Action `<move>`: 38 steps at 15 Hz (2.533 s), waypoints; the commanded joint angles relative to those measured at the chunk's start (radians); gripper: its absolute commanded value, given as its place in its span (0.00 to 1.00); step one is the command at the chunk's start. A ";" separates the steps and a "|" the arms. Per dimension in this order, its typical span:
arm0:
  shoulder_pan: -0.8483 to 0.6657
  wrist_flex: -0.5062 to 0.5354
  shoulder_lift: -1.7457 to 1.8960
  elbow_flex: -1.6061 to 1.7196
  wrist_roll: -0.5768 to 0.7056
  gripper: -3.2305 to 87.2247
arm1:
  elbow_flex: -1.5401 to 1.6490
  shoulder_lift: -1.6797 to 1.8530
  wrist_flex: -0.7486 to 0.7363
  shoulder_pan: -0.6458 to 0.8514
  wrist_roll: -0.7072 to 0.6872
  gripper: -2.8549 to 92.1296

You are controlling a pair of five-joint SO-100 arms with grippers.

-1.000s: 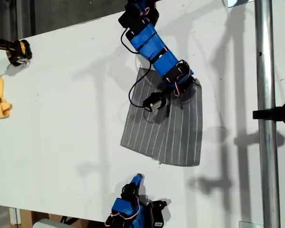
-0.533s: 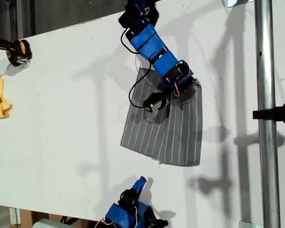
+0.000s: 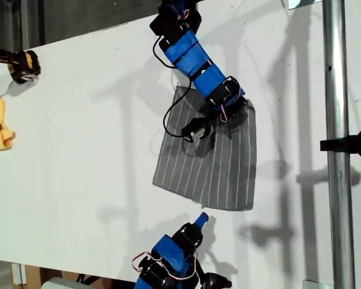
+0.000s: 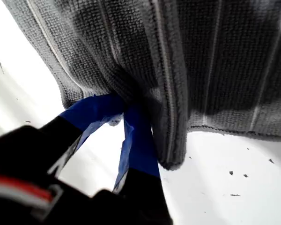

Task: Grasp corners of a towel and fold twice.

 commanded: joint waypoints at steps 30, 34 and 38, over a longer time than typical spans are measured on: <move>0.138 0.048 -0.934 -0.509 0.032 0.36 | -0.002 0.054 -0.005 0.000 -0.008 0.03; 0.126 0.020 -1.029 -0.525 0.002 0.23 | -0.008 0.055 -0.002 -0.003 -0.006 0.03; 0.094 0.127 -1.028 -0.528 -0.072 0.02 | -0.011 0.060 0.000 -0.002 -0.006 0.03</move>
